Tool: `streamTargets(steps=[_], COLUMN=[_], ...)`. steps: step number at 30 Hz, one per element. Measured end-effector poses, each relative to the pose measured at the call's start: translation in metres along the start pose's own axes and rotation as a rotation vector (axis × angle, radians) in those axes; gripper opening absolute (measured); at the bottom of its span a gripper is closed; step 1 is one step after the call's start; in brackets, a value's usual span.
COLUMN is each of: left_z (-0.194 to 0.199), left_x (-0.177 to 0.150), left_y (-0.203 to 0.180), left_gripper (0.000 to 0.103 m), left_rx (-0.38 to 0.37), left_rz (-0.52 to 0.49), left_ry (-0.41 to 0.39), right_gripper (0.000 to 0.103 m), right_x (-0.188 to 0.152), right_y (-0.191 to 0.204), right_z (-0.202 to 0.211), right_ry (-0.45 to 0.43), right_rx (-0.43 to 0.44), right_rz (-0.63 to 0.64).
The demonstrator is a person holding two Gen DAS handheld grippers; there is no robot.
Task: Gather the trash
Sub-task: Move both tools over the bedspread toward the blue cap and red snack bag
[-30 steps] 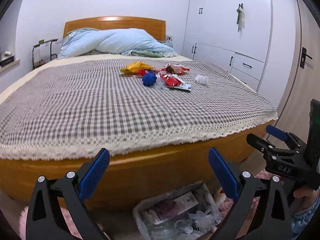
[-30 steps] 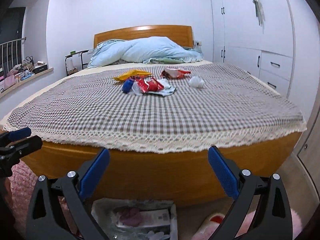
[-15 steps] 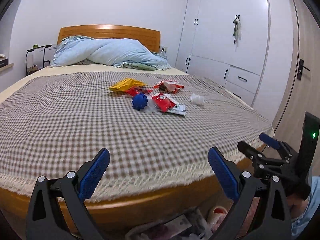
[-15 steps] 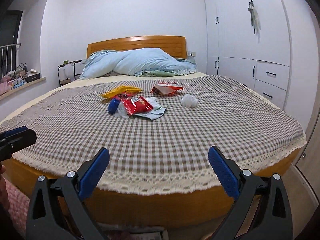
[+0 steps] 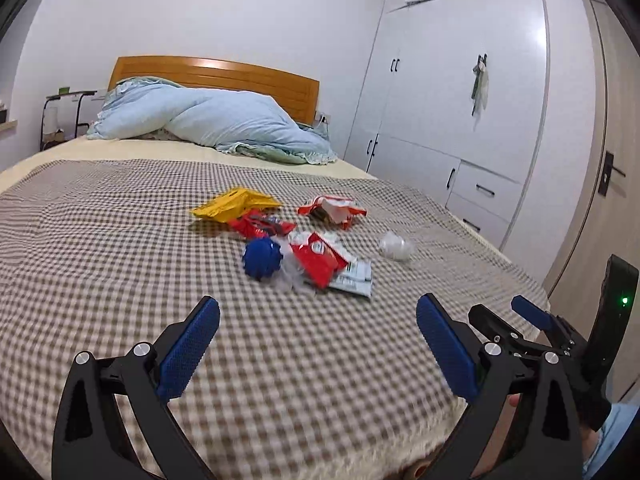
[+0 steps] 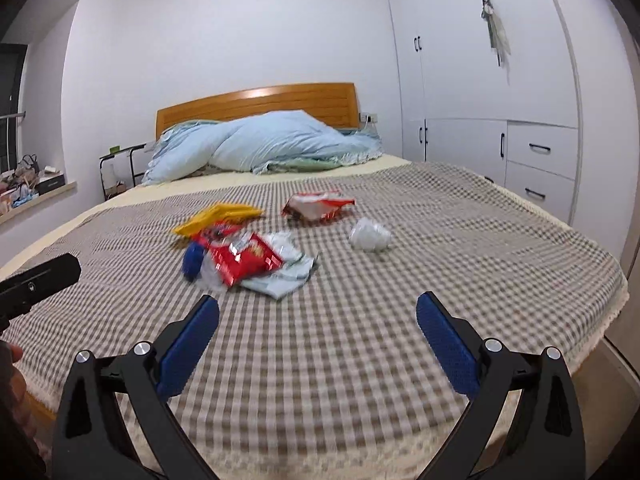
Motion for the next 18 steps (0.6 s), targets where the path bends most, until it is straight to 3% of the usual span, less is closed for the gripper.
streamTargets(steps=[12, 18], left_z=[-0.056, -0.091], left_x=[0.043, 0.058], left_y=[0.012, 0.025], left_gripper=[0.096, 0.095], left_rx=[-0.013, -0.019], left_rz=[0.007, 0.084], left_ry=[-0.022, 0.007], right_gripper=[0.095, 0.095], right_x=[0.027, 0.044], right_y=[0.002, 0.006], right_z=[-0.046, -0.067], right_ry=[-0.013, -0.042], right_rx=[-0.008, -0.024], right_rz=[-0.053, -0.046])
Point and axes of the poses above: each gripper's, at about its wrist camera, not at the fingertips, and z roughly against the way its jaws point, y to its left, x to its top, the point moved 8 cm from there along -z, roughly the way its jaws point, and after that the axes turned 4 degrees about z, right-handed, at the moved point
